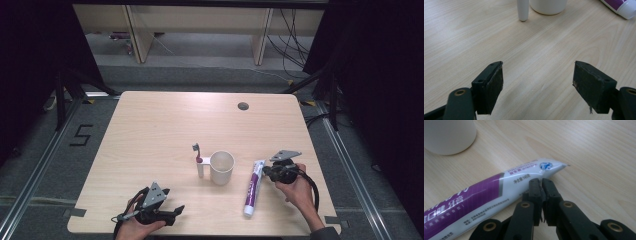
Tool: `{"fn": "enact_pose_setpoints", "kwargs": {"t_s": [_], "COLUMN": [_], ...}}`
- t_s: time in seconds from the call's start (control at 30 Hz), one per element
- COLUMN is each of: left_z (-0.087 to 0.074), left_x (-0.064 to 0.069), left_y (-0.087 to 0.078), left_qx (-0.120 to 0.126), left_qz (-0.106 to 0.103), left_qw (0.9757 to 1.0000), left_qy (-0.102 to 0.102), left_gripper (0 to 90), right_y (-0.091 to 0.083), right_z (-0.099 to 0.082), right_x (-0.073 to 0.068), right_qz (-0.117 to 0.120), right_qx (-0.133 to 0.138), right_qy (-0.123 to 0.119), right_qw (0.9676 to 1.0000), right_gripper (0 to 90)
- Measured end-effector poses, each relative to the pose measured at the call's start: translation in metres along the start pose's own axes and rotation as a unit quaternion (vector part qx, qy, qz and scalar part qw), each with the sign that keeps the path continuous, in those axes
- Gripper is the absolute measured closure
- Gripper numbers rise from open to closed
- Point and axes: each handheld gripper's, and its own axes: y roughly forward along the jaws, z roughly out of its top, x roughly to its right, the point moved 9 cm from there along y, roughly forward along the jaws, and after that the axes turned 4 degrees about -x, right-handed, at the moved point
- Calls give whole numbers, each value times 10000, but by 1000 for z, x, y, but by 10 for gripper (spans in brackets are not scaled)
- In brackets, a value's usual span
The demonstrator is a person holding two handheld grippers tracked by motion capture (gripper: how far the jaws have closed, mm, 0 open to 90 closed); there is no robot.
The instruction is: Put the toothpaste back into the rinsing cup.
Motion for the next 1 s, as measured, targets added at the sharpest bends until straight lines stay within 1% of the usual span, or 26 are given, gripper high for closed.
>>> {"fn": "enact_pose_setpoints", "kwargs": {"t_s": [0.03, 0.07, 0.1, 0.13, 0.17, 0.23, 0.3, 0.33, 0.37, 0.4, 0.43, 0.47, 0.5, 0.57, 0.6, 0.63, 0.67, 0.7, 0.73, 0.77, 0.8, 0.83, 0.87, 0.93, 0.97, 1.0], "left_z": [0, 0, 0, 0, 0, 1, 0, 0, 0, 0, 0, 0, 0, 1, 0, 0, 0, 0, 0, 0, -1, 1, 0, 0, 0, 0], "left_x": [0, 0, 0, 0, 0, 0, 0, 0, 0, 0, 1, 1, 0, -1, -1, 1, 1, 1, 1, 1, 1, 3, 1, 0, 0, 0], "left_y": [0, 0, 0, 0, 0, 0, -1, 0, 0, 0, -1, -1, -1, 0, -1, -1, -1, 0, 0, 0, -1, 0, -1, -1, -1, -1], "left_qx": [4, -5, -2, -2, -1, 46, -7, 2, -1, 5, 1, 9, -10, 36, -21, 8, 2, 4, -2, 7, -23, 47, 9, 0, -3, 0], "left_qz": [0, -5, 15, 13, -2, 25, -2, 23, 3, 24, -3, 3, 1, 41, 45, 0, -3, -17, -15, 2, 28, -9, 1, 38, 41, 34], "left_qw": [10000, 10000, 10000, 10000, 10000, 10000, 10000, 10000, 10000, 10000, 10000, 10000, 10000, 10000, 10000, 10000, 10000, 10000, 10000, 10000, 10000, 10000, 10000, 10000, 10000, 10000], "left_qy": [1, 20, 20, 23, 16, 11, 43, 27, 21, 23, 29, 27, 50, 32, 57, 37, 35, 41, 49, 55, 75, -37, 43, 54, 69, 69], "left_gripper": [238, 238, 239, 239, 239, 239, 239, 239, 240, 240, 240, 240, 241, 240, 240, 240, 240, 241, 241, 240, 240, 241, 240, 240, 240, 240], "right_y": [4, 3, 3, 4, 7, 6, 6, 4, 4, 4, 2, 3, 3, -4, -4, -6, -9, -8, -13, -15, -16, -18, -19, -23, -23, -24], "right_z": [4, 3, 3, 5, 7, 7, 8, 6, 6, 6, 5, 7, 8, 4, 6, 5, 5, 7, 5, 5, 5, 5, 5, 6, 7, 7], "right_x": [2, 2, 1, 1, 0, -1, 0, 0, 1, 1, -3, 0, -1, -4, 1, 0, -1, -2, -3, -7, -5, -7, -8, -13, -12, -17], "right_qz": [-59, -35, -21, -32, -44, -23, -14, 15, -30, -37, 16, -36, -5, 75, -26, 8, -2, -29, 3, 41, -12, 11, 13, 35, 51, 136], "right_qx": [154, 5, -50, -13, 68, 1, 8, -132, -93, -58, -110, 41, 125, -128, 38, 31, 74, 235, 63, 65, 74, 61, 61, 133, 188, 145], "right_qy": [-89, -101, -121, -100, 7, 22, -27, -7, -49, 6, 217, 51, 130, 242, 34, 45, 129, 233, 224, 418, 389, 524, 588, 818, 697, 845], "right_qw": [9998, 9999, 9999, 9999, 10000, 10000, 10000, 9999, 9999, 10000, 9997, 10000, 9998, 9996, 10000, 10000, 9999, 9994, 9997, 9991, 9992, 9986, 9982, 9966, 9974, 9962], "right_gripper": [860, 859, 857, 855, 854, 852, 850, 848, 847, 847, 847, 844, 839, 825, 814, 790, 770, 736, 678, 619, 565, 514, 481, 416, 392, 375]}}
